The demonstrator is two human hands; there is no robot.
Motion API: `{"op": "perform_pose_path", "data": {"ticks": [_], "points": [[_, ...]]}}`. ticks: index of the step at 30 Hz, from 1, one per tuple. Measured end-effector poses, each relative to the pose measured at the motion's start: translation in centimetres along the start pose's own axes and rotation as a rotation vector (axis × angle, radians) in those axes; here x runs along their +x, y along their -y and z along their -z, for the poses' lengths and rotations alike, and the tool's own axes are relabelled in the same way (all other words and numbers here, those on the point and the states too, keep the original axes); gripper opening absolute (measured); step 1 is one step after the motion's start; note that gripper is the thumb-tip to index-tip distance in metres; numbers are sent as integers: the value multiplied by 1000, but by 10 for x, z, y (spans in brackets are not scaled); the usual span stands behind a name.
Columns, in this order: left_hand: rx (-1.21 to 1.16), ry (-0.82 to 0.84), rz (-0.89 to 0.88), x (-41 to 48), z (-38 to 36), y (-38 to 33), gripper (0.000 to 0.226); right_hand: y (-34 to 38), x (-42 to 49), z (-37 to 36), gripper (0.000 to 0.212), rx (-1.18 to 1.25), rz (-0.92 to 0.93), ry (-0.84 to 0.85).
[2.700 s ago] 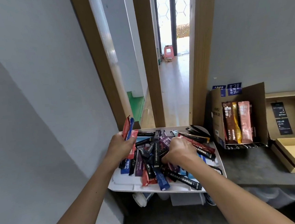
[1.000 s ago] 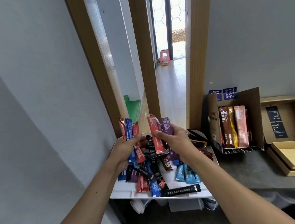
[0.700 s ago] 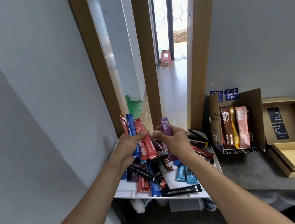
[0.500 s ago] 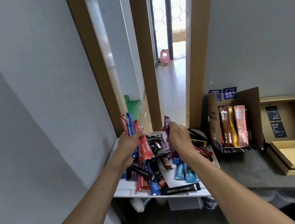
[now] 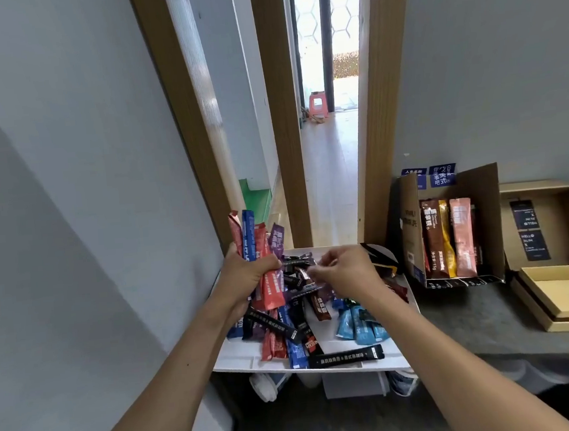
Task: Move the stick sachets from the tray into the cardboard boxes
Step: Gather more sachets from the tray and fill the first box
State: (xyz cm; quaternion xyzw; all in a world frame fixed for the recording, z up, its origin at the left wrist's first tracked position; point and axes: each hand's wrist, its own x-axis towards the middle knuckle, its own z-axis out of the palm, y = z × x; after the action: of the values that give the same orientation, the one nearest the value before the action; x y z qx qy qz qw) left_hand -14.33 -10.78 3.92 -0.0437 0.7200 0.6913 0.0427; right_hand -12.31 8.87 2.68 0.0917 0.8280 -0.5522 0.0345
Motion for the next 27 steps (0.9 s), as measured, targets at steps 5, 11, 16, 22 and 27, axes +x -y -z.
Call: {"op": "perform_pose_path", "data": {"ticks": [5, 11, 16, 22, 27], "points": [[-58, 22, 75, -3, 5, 3, 56, -17, -3, -26, 31, -783, 58, -85], [-35, -21, 106, -10, -1, 11, 39, 5, -9, 5, 22, -570, -71, 25], [-50, 21, 159, -10, -17, 10, 43, 34, -31, 50, 17, -281, -52, 109], [-31, 108, 210, -13, -45, -3, 43, 38, -52, 53, 9, -199, 177, 228], [-6, 137, 259, -14, -52, -7, 28, 23, -51, 64, 11, -178, 381, 326]]}}
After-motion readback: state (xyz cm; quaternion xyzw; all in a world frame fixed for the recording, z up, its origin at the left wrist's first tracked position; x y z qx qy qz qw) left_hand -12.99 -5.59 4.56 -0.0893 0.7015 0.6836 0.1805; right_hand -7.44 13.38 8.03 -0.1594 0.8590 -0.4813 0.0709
